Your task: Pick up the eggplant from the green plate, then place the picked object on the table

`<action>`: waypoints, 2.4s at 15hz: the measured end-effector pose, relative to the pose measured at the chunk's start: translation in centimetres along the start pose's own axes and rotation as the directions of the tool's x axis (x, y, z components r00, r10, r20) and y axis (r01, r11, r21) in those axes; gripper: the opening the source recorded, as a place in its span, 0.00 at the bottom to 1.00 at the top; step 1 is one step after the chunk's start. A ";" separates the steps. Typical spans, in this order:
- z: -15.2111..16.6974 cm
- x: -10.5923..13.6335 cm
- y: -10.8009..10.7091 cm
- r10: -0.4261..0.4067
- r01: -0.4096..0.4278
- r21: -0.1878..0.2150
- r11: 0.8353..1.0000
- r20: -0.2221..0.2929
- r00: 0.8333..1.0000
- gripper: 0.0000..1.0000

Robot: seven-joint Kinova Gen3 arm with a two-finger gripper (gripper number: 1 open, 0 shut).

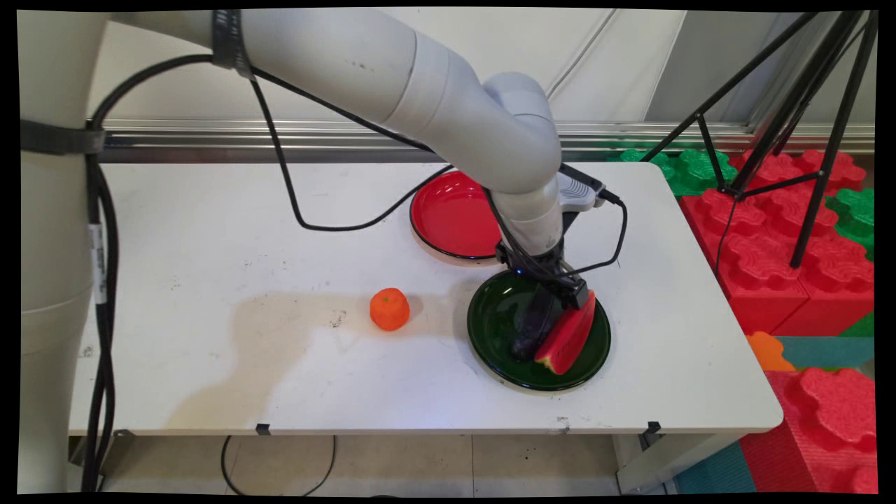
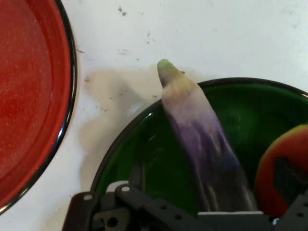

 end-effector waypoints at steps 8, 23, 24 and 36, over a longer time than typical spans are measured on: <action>0.9 0.3 0.2 -0.042 0.042 0.009 0.999 0.008 0.999 0.00; -7.7 2.4 -1.9 -0.016 0.023 0.063 0.998 -0.102 0.995 0.00; -8.4 2.4 -2.4 -0.010 0.018 0.070 0.997 -0.112 0.994 0.00; -16.8 -1.8 -12.9 0.085 -0.048 0.210 0.976 -0.168 0.982 0.00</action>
